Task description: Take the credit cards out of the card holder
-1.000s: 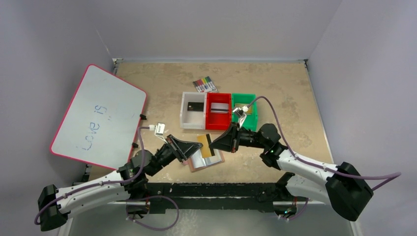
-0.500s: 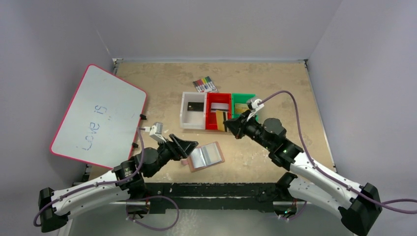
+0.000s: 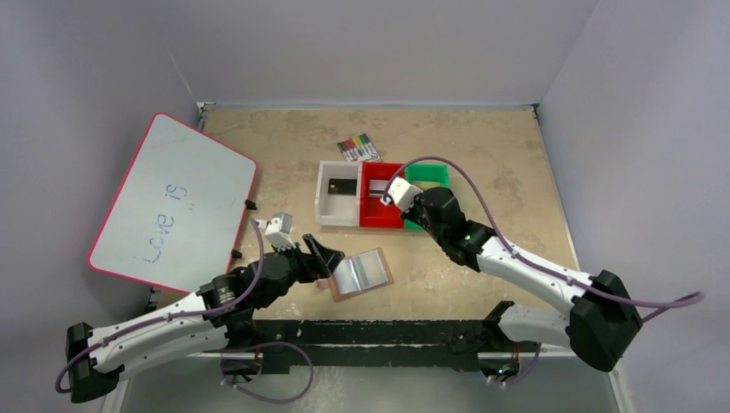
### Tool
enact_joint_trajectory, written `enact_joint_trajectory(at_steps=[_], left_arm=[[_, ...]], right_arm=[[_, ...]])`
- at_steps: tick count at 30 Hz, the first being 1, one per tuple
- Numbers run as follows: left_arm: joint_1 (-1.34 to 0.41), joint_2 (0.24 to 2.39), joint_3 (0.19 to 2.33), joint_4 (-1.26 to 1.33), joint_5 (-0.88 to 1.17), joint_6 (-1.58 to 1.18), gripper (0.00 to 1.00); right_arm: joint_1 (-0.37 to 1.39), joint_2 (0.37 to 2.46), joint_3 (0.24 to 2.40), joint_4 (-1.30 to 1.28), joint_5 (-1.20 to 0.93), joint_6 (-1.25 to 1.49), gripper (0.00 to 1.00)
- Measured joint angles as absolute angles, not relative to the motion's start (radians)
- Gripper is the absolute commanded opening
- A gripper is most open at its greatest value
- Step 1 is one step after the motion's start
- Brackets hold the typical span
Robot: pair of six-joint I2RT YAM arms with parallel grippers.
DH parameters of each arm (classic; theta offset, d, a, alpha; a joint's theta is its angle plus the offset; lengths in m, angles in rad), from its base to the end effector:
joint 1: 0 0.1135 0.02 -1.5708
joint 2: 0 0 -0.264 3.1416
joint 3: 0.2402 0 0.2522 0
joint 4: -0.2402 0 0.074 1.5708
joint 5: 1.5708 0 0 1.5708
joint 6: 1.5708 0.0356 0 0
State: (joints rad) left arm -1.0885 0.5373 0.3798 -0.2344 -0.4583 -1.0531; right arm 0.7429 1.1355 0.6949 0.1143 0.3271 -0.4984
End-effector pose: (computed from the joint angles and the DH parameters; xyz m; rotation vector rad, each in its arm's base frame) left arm 0.0800 -0.1189 0.2290 -0.2799 2.0294 -0.9616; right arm 0.1977 0.1660 0.2682 -0.9068 1.6488 -0.1426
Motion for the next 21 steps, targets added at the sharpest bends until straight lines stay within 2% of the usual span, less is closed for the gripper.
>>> enact_joint_trajectory(at_steps=[8, 21], left_arm=[[-1.089, 0.563, 0.419, -0.352, -0.486, -1.046, 0.79], [-1.089, 0.552, 0.442, -0.431, -0.511, -1.011, 0.80]], right_arm=[[0.643, 1.246, 0.705, 0.102, 0.288, -0.740, 0.00], [0.586, 1.298, 0.752, 0.097, 0.192, -0.911, 0.00]])
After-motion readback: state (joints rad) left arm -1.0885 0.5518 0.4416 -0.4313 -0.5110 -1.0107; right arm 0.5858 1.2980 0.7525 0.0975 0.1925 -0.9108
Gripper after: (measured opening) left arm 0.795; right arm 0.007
